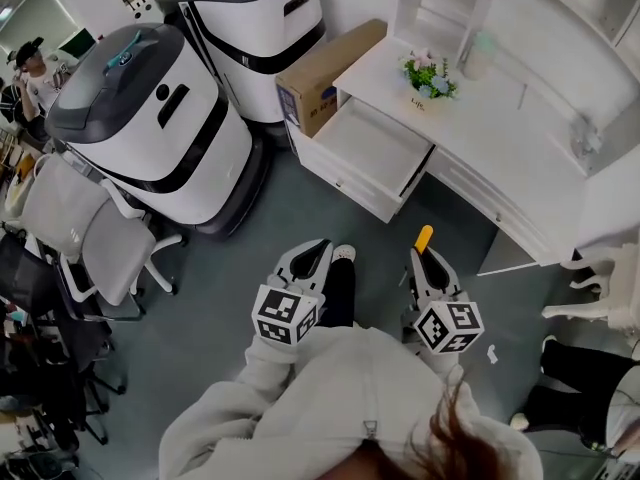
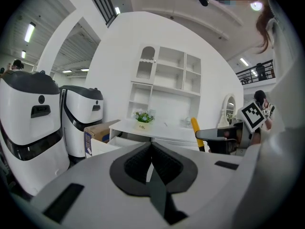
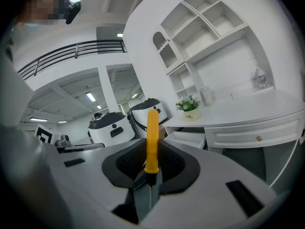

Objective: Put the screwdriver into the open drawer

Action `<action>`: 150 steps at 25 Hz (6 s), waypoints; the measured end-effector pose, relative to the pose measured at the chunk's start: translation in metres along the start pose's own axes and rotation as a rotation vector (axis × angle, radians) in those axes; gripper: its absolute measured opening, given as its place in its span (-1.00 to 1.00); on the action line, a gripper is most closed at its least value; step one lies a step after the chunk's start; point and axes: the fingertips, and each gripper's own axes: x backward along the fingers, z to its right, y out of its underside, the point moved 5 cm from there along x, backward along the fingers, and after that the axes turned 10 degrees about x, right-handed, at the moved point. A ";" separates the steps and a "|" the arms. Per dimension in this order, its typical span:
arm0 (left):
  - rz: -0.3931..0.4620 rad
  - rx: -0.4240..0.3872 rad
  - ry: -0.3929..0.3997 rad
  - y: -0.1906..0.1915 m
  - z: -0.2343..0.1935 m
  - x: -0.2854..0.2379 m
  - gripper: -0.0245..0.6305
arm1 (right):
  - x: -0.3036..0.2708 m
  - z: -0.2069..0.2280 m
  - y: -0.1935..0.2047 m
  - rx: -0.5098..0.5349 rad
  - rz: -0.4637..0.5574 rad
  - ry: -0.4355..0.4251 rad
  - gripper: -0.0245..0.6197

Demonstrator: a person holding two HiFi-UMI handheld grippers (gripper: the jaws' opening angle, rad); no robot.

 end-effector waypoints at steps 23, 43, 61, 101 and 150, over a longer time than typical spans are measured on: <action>0.019 0.034 0.010 -0.087 -0.105 -0.104 -0.88 | -0.153 0.015 -0.075 0.026 -0.001 0.007 -0.65; -0.078 0.047 0.042 -0.106 -0.185 -0.190 -0.88 | -0.273 0.047 -0.068 -0.040 -0.137 0.060 -0.65; -0.199 0.086 -0.008 -0.060 -0.208 -0.209 -0.87 | -0.392 0.069 0.003 -0.137 -0.439 -0.043 -0.65; -0.269 0.181 -0.134 -0.022 -0.231 -0.205 -0.88 | -0.435 0.114 0.186 -0.091 -1.119 -0.076 -0.64; -0.133 0.028 0.103 -0.102 -0.173 -0.233 -0.87 | -0.284 0.101 -0.042 -0.109 -0.331 -0.162 -0.61</action>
